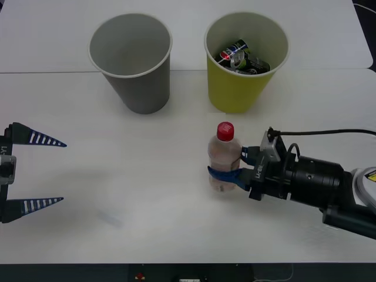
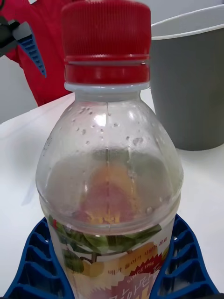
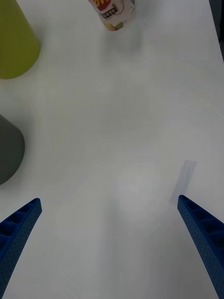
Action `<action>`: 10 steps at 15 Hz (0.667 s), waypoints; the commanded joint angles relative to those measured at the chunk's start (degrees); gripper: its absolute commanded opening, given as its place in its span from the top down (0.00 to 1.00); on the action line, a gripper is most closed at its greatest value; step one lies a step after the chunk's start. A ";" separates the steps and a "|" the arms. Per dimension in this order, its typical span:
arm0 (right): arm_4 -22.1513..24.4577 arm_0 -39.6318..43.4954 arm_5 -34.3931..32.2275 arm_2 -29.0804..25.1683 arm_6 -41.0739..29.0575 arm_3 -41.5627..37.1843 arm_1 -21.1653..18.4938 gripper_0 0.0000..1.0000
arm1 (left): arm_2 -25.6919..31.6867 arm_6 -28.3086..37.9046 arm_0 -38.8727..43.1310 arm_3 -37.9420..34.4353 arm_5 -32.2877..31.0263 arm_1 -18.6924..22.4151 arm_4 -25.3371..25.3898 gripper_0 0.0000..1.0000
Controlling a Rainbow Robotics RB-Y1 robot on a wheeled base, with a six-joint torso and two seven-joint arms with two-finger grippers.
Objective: Put the can into the green bin and the plastic bottle into the gray bin
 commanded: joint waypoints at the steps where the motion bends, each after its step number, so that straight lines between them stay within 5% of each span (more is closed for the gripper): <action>1: 5.87 1.19 -0.10 -3.01 -12.40 -6.83 -3.08 1.00 | 0.00 0.00 0.00 0.00 0.00 0.00 0.00 0.00; 5: 8.33 1.37 -1.68 -6.87 -25.67 -12.36 -5.01 1.00 | 0.00 0.00 0.00 0.00 0.00 0.00 0.00 0.00; 10: 20.55 0.76 -12.22 -15.84 -46.94 -22.91 -4.83 1.00 | 0.00 0.00 0.00 0.00 0.00 0.00 0.00 0.00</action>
